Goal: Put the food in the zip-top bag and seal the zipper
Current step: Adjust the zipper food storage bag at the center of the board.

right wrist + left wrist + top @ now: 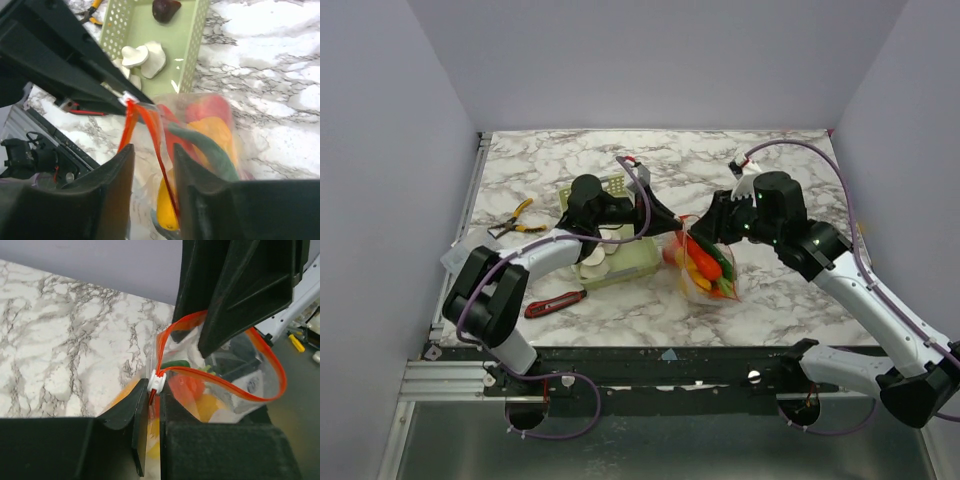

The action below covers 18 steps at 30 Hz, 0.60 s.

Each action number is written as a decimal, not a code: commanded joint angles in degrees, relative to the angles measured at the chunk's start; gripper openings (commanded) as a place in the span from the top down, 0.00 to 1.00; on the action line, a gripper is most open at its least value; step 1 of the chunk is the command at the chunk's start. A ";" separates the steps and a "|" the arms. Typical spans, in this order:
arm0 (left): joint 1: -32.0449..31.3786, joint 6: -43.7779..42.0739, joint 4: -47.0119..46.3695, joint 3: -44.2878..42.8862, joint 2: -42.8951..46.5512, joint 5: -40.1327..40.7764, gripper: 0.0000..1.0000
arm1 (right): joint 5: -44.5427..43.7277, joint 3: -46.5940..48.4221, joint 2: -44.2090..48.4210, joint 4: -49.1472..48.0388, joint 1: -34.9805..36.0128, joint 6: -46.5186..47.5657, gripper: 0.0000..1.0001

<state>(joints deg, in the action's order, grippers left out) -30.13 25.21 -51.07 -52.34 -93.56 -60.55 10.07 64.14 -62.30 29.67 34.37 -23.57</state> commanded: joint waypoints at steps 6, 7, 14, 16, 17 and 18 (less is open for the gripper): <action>-1.16 1.69 40.36 -6.76 13.33 10.00 1.00 | -1.57 9.78 -1.73 10.66 -0.28 13.42 0.11; -1.47 2.30 42.71 -6.98 13.96 10.11 1.00 | -1.22 10.67 -2.11 11.07 -0.36 14.58 0.06; -3.41 6.28 55.03 -9.54 16.48 12.66 1.00 | 7.67 15.67 -5.40 12.68 0.07 20.12 0.00; -4.28 7.09 53.75 -9.60 17.34 13.04 1.00 | 8.40 15.13 -5.48 12.06 1.40 21.14 0.00; -4.53 7.44 53.33 -9.97 17.34 12.94 1.00 | 7.47 14.62 -5.37 11.39 2.43 21.37 0.00; -4.67 7.75 53.50 -10.75 17.00 12.81 1.00 | 6.12 13.63 -5.02 10.67 3.21 21.52 0.00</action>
<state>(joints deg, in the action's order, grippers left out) -33.50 30.33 -0.99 -60.03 -78.63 -49.43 14.09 78.32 -67.44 40.01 34.96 -5.76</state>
